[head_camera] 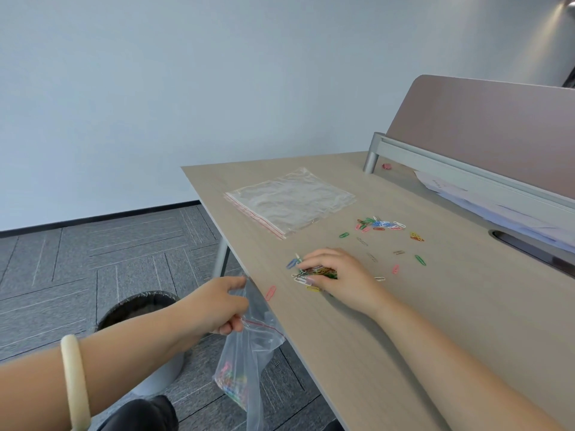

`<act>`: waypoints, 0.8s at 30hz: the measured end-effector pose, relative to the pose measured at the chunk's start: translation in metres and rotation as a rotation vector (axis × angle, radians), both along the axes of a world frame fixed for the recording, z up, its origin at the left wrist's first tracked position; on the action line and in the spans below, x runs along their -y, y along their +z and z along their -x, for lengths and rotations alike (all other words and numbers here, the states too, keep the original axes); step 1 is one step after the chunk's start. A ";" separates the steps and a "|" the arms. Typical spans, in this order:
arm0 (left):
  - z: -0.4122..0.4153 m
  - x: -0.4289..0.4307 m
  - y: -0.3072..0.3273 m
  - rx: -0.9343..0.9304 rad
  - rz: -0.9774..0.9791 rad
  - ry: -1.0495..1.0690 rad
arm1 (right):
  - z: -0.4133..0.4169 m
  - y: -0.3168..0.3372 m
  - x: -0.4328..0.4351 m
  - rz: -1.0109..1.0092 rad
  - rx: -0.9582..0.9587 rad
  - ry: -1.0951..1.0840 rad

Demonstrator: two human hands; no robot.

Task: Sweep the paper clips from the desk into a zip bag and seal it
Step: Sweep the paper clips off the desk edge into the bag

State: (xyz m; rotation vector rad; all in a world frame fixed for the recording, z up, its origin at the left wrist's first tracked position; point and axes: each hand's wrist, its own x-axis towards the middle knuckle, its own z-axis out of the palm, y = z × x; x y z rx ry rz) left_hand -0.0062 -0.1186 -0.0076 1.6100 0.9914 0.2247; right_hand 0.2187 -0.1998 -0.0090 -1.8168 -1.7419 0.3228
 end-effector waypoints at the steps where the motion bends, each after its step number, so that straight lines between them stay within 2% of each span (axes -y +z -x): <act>1: 0.000 0.000 0.000 0.001 0.000 0.003 | 0.007 0.001 -0.001 0.009 -0.026 0.029; 6: 0.000 0.002 0.000 0.008 0.002 -0.002 | 0.025 0.011 0.002 0.056 -0.147 0.033; 11: -0.003 0.000 0.001 -0.001 0.012 0.000 | 0.030 0.007 -0.001 0.200 -0.080 0.042; 18: -0.007 -0.001 0.003 0.040 0.026 0.007 | 0.052 0.007 -0.015 0.181 -0.261 0.104; 24: -0.007 0.001 0.005 0.081 0.035 0.018 | 0.043 0.020 -0.010 0.182 -0.249 0.155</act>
